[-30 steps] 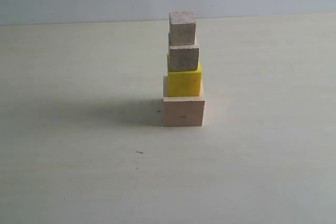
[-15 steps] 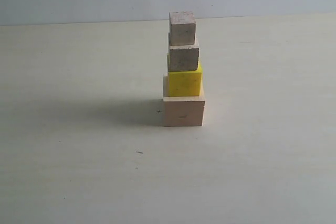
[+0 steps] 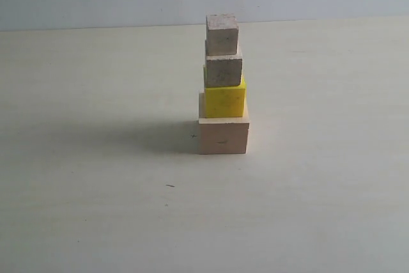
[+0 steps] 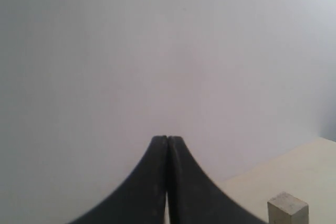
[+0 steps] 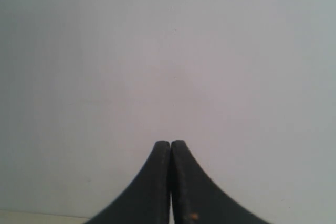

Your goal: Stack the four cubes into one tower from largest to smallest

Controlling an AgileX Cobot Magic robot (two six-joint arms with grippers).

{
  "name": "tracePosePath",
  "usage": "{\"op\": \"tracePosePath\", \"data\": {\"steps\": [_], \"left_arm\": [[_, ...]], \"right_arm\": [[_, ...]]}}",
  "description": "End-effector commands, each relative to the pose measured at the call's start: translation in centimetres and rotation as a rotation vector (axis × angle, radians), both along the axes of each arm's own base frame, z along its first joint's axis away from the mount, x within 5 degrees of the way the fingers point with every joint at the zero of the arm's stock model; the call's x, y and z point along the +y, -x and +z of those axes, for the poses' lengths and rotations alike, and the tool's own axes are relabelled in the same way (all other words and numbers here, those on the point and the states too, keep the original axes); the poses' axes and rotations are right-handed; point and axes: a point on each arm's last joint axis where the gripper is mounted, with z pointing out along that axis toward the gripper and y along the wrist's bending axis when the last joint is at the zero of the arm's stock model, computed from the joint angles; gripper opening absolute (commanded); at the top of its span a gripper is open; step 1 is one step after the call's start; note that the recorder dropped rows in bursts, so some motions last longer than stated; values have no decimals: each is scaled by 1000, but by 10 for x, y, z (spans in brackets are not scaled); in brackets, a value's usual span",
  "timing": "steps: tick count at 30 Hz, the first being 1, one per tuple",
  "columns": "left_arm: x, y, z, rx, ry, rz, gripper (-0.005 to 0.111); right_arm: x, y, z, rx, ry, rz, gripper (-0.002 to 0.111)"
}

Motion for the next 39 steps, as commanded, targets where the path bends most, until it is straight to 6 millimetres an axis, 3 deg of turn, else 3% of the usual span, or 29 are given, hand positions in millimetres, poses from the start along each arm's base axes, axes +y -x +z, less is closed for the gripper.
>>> {"op": "tracePosePath", "data": {"steps": [1, 10, 18, 22, 25, 28, 30, 39], "left_arm": [[10, 20, 8, -88, -12, 71, 0], [31, 62, 22, -258, -4, 327, 0], [32, 75, 24, -298, 16, 364, 0], [31, 81, 22, -246, 132, 320, 0], [29, 83, 5, -80, 57, 326, 0], [35, 85, -13, 135, 108, 393, 0], [39, 89, -19, 187, 136, 443, 0], [39, 105, -19, 120, 117, 465, 0]], "right_arm": [[0, 1, -1, 1, 3, 4, 0], [0, 1, -1, 1, 2, 4, 0], [0, 1, -1, 1, 2, 4, 0], [0, 1, -1, 1, 2, 4, 0], [0, 1, -1, 1, 2, 4, 0], [0, 1, -1, 1, 2, 4, 0], [0, 1, -1, 1, 2, 4, 0], [0, 1, -1, 2, -2, 5, 0]]}}
